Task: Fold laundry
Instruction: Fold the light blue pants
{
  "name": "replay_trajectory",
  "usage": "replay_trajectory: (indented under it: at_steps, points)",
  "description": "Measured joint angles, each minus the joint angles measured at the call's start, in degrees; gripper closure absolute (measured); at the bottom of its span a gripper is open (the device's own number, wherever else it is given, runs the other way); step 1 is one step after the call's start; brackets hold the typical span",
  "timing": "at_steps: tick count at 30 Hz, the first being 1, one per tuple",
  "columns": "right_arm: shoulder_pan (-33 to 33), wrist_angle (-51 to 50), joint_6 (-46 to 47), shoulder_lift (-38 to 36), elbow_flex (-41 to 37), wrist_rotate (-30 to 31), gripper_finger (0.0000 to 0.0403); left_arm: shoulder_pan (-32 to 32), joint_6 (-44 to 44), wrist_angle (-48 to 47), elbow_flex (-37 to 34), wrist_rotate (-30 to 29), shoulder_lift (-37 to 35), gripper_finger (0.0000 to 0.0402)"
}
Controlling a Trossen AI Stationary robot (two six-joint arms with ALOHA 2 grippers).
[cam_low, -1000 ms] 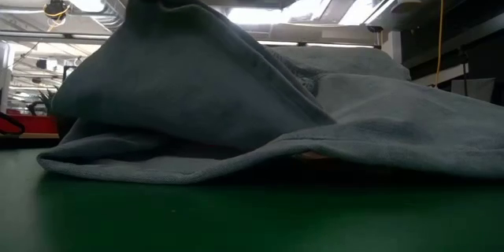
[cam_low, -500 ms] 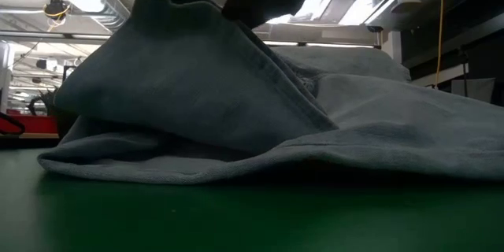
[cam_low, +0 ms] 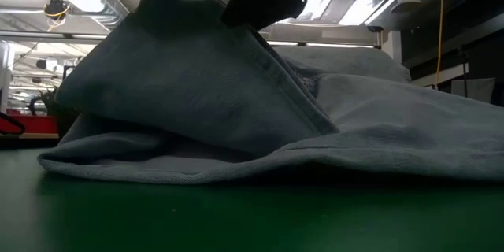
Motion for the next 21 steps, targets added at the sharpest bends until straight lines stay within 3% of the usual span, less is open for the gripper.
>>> replay_trajectory:
  at_steps: [8,13,18,21]
  points:
    - [0.0,0.1,-3.1,0.2,0.0,-0.5,0.0388,0.0,0.0,-0.1,0.0,0.3,0.0,0.0358]
    - [0.0,0.0,-3.1,-0.5,0.0,-1.0,0.0367,0.0,0.0,-1.1,0.0,0.6,-0.1,0.0340]
    - [-0.5,0.5,-3.1,-1.3,0.0,-2.6,0.0394,-2.1,-0.4,-4.4,0.0,-1.9,-2.6,0.0327]
    - [-1.3,1.9,-2.4,-1.6,0.2,-4.9,0.0389,-3.8,-1.0,-5.3,0.1,-2.1,-4.5,0.0322]
